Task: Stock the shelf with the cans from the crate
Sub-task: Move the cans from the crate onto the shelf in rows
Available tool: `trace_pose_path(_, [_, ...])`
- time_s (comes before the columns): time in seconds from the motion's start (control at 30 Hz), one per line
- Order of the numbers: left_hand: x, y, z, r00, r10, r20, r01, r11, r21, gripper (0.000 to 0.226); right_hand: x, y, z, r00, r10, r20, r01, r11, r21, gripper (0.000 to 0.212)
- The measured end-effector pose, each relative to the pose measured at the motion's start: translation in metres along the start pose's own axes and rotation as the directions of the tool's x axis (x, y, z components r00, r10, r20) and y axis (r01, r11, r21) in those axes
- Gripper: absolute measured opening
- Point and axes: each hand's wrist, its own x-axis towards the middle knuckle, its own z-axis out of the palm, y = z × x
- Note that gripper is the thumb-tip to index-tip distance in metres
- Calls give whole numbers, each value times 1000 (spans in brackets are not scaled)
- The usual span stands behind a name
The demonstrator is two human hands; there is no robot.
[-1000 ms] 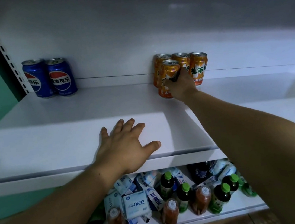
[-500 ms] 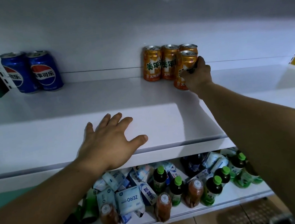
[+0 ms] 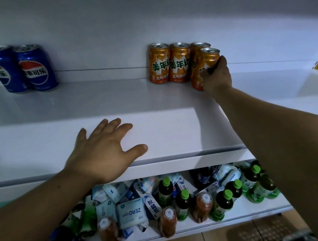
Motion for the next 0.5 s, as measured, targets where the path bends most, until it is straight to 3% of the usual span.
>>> trace_pose_path(0.17, [2,0,2,1000,2,-5,-2,1000,7,90,-1,1,-2,1000,4,19,-4,1000,2,41])
trace_pose_path(0.3, [2,0,1,1000,3,-19,-3,1000,2,82,-2,1,-12,1000,-1,25,3,996,-84,40])
trace_pose_path(0.5, [0,-1,1,1000,9,-11,-9,1000,-8,88,-1,0,-17,999,14,37,-8,987,-163,39])
